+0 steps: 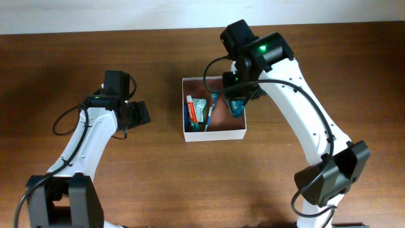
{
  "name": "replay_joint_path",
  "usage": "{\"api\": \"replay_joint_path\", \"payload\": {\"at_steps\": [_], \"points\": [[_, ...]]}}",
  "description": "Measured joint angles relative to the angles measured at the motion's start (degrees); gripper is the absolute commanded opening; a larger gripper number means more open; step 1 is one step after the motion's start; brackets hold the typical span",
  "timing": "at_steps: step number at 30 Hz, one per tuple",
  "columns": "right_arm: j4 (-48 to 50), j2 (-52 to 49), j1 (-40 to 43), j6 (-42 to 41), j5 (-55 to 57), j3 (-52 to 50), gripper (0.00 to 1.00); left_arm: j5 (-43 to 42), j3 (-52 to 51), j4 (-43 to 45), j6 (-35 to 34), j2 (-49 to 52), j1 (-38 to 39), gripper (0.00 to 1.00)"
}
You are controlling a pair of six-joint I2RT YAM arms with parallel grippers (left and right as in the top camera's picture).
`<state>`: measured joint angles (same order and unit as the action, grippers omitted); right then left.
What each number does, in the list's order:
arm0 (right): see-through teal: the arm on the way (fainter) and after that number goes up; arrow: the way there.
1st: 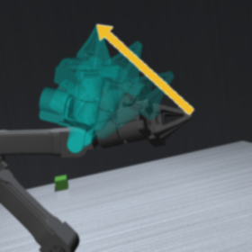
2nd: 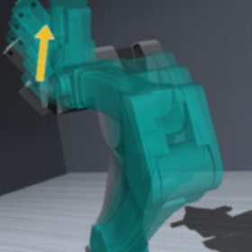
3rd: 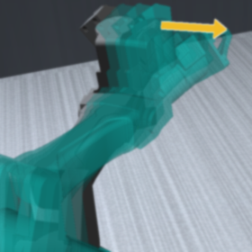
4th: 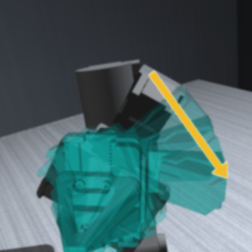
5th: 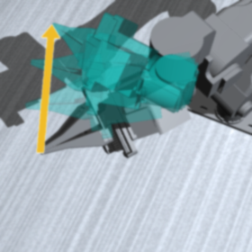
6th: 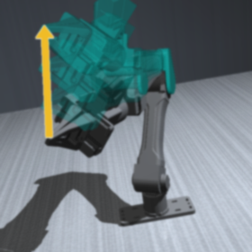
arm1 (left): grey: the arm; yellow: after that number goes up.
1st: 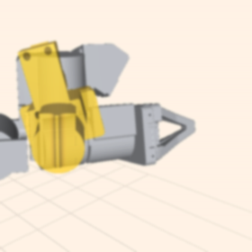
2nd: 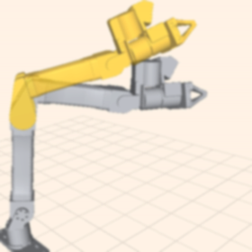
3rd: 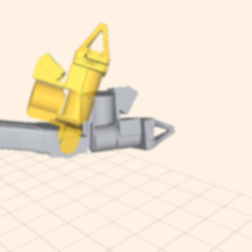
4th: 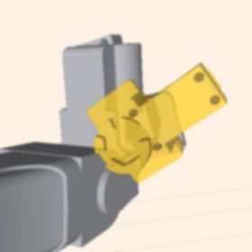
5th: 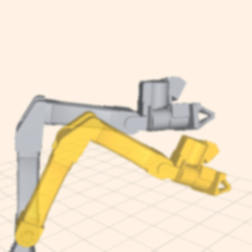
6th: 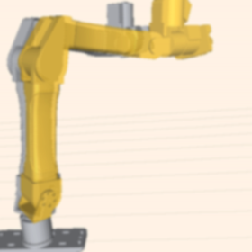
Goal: Pack container
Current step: 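Lift the mouthwash and carry it over the pink box's right side, then lower the mouthwash into the box beside the soap bottle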
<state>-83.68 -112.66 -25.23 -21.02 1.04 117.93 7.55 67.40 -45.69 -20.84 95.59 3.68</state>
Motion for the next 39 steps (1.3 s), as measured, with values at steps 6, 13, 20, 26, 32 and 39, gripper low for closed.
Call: {"api": "replay_joint_path", "payload": {"at_steps": [6,13,20,26,32,39], "points": [[0.3,-2.0,0.0,0.0,0.0,0.0,0.25,0.0,0.0,0.0,0.0,0.0,0.0,0.99],[0.6,-3.7,0.0,0.0,0.1,0.0,0.25,0.0,0.0,0.0,0.0,0.0,0.0,1.0],[0.4,-3.7,0.0,0.2,2.0,0.0,0.25,0.0,0.0,0.0,0.0,0.0,0.0,0.99],[0.3,-3.7,0.0,1.0,2.4,0.0,0.25,0.0,0.0,0.0,0.0,0.0,0.0,1.0],[0.2,-3.7,0.0,1.9,2.6,-0.2,0.24,0.0,0.0,0.0,0.0,0.0,0.0,0.99],[3.7,-3.7,0.0,2.4,3.0,-4.8,0.24,0.0,0.0,0.0,0.0,0.0,0.0,0.99]]}}
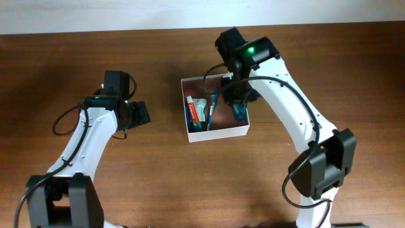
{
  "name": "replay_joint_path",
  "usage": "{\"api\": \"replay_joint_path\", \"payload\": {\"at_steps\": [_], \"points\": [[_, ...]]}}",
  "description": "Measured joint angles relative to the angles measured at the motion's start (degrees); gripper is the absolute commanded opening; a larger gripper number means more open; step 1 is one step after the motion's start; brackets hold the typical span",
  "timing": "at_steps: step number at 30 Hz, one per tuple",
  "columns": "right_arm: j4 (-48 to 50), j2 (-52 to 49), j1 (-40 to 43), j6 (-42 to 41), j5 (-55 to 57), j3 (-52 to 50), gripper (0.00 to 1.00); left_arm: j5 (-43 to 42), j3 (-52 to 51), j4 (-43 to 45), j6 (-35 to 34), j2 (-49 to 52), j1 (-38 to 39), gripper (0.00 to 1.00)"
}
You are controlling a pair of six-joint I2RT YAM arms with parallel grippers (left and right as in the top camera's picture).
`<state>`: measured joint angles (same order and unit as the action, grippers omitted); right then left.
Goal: Pack container
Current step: 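Lower the mouthwash into the box beside the soap bottle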
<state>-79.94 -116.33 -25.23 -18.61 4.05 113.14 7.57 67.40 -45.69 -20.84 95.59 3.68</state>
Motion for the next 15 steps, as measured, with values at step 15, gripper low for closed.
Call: {"api": "replay_joint_path", "payload": {"at_steps": [15], "points": [[7.6,0.0,0.0,2.2,0.0,-8.3,0.24,0.0,0.0,0.0,0.0,0.0,0.0,0.99]]}}
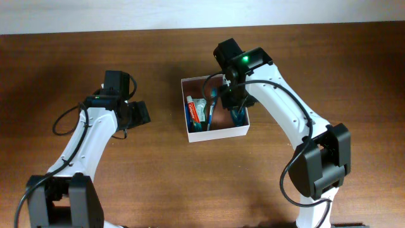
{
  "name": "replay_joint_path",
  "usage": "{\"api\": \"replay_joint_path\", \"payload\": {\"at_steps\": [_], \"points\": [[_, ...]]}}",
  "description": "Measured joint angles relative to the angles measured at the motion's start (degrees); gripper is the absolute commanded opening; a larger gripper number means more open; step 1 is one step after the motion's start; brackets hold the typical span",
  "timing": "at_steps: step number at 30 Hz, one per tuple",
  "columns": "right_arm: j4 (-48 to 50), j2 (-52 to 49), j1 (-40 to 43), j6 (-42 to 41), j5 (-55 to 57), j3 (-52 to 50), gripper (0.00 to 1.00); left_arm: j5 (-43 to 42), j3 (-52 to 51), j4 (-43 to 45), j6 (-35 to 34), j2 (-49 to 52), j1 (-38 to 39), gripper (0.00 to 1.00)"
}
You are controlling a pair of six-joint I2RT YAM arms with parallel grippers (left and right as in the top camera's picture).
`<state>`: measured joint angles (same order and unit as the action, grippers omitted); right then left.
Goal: Pack container
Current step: 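Lower the mouthwash into the box beside the soap bottle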
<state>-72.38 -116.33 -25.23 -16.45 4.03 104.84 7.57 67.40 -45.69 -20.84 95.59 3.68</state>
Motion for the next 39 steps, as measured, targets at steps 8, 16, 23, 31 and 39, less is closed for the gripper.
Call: {"api": "replay_joint_path", "payload": {"at_steps": [8,16,23,31,39], "points": [[0.5,0.0,0.0,0.0,-0.2,-1.2,0.24,0.0,0.0,0.0,0.0,0.0,0.0,0.99],[0.5,0.0,0.0,0.0,0.1,-1.2,0.24,0.0,0.0,0.0,0.0,0.0,0.0,0.99],[0.6,0.0,0.0,0.0,0.7,-1.2,0.35,0.0,0.0,0.0,0.0,0.0,0.0,0.99],[0.5,0.0,0.0,0.2,2.7,-1.2,0.46,0.0,0.0,0.0,0.0,0.0,0.0,0.99],[0.4,0.0,0.0,0.2,3.3,-1.2,0.5,0.0,0.0,0.0,0.0,0.0,0.0,0.99]]}}
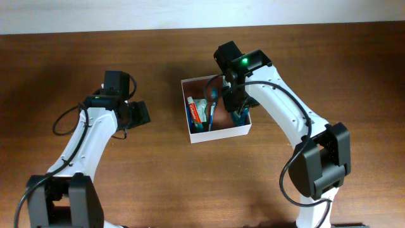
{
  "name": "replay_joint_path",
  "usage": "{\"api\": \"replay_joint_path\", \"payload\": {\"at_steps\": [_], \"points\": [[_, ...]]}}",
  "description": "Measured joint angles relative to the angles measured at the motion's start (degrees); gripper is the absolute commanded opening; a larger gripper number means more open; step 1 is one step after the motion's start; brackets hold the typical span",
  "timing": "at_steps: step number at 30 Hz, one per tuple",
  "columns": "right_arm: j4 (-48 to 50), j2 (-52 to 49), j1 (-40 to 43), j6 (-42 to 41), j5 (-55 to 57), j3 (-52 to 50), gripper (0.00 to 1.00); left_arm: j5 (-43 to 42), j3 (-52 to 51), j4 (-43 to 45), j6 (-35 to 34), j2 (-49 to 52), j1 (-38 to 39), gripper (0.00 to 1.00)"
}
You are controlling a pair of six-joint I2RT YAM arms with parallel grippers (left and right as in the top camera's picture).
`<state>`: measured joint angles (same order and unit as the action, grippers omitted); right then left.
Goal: Pack container
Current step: 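Lower the mouthwash into the box beside the soap bottle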
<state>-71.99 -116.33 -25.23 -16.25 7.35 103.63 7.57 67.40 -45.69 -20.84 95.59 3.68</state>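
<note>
The white box (218, 133) sits mid-table, slightly turned. It holds a red, white and blue toothpaste tube (192, 113), a pale packet (202, 111) and a blue toothbrush (212, 106). A teal item (240, 117) stands at the box's right wall. My right gripper (235, 104) reaches down into the box right over the teal item. Its wrist hides the fingers, so their hold is unclear. My left gripper (141, 113) hangs over bare table left of the box, looking shut and empty.
The brown wooden table (158, 177) carries nothing else. The right arm's links arch over the table's right half down to its base at the front edge. A pale wall strip runs along the back.
Hardly anything differs. The right gripper and teal item stand at the same place by the box's right wall. The toothpaste tube lies slightly further right. The left arm is still.
The right gripper first stood over the teal item at the box's back right. By 1.8 s ago the box had turned slightly and shifted right, the teal item nearer the front. Since then the gripper sits deeper in the box. The left arm never moved.
</note>
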Motion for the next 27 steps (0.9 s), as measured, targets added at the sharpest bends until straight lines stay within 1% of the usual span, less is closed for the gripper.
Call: {"api": "replay_joint_path", "payload": {"at_steps": [4,6,8,15,27], "points": [[-1.1,0.0,0.0,0.0,0.2,0.0,0.54,0.0,0.0,0.0,0.0,0.0,0.0,1.0],[-1.7,0.0,0.0,0.1,0.2,0.1,0.59,0.0,0.0,0.0,0.0,0.0,0.0,0.99],[-2.1,0.0,0.0,0.6,0.2,0.2,0.59,0.0,0.0,0.0,0.0,0.0,0.0,0.99],[-4.5,0.0,0.0,2.8,0.2,3.3,0.6,0.0,0.0,0.0,0.0,0.0,0.0,0.99],[-14.5,0.5,0.0,3.4,-0.7,18.0,0.59,0.0,0.0,0.0,0.0,0.0,0.0,0.99]]}}
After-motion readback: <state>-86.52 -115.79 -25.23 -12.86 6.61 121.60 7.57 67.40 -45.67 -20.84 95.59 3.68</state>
